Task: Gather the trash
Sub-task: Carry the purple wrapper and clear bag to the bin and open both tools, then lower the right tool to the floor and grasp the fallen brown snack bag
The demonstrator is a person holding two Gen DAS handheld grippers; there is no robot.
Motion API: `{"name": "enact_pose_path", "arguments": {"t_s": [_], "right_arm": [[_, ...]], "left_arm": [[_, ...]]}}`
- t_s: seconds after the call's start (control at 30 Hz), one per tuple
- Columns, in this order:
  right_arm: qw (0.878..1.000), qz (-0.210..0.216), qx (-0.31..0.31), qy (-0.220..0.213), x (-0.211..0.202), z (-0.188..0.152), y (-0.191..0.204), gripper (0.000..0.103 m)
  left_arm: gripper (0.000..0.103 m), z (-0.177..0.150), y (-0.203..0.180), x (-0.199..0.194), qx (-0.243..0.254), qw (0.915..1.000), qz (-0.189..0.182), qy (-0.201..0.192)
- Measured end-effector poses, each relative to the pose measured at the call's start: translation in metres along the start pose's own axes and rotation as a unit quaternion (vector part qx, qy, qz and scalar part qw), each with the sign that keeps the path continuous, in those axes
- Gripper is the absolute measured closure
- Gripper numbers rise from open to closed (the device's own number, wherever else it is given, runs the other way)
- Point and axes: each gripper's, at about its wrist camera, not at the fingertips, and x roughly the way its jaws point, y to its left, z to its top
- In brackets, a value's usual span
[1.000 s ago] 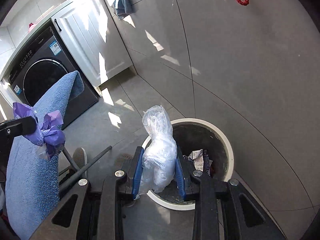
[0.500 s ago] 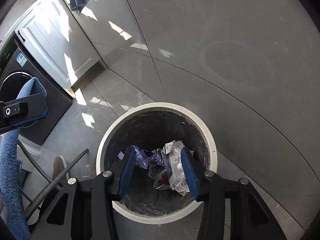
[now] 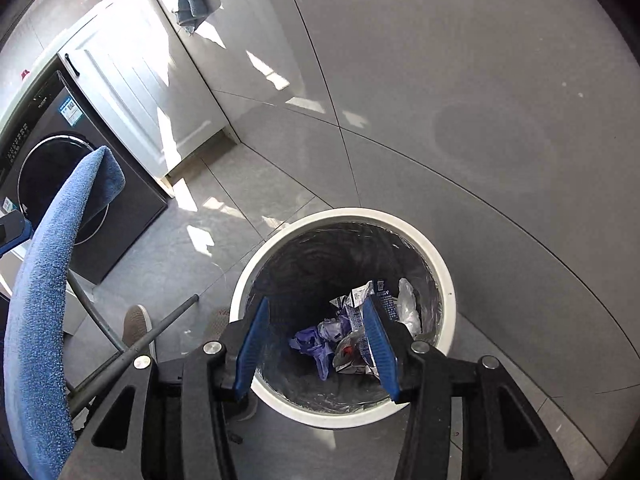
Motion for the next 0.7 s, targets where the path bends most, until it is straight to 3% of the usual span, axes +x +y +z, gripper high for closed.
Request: {"name": "enact_pose_path", "arguments": {"t_s": [0.17, 0.33, 0.57, 0.7], "right_arm": [[1.0, 0.016, -0.022, -0.003, 0.012, 0.014, 0.024, 0.056], [0.998, 0.032, -0.055, 0.0, 0.042, 0.04, 0.055, 0.056], [0.994, 0.049, -0.101, 0.011, 0.117, 0.083, 0.107, 0.053], [0.99, 0.054, -0.13, 0.017, 0.177, 0.105, 0.138, 0.053]], "left_arm": [[0.064, -0.008, 0.061, -0.036, -0.037, 0.9965, 0.066, -0.036], [0.059, -0.013, 0.122, -0.052, -0.087, 0.9853, 0.132, -0.065], [0.057, -0.024, 0.19, -0.067, -0.141, 0.9574, 0.23, -0.105], [0.057, -0.035, 0.222, -0.074, -0.173, 0.943, 0.262, -0.111]]}}
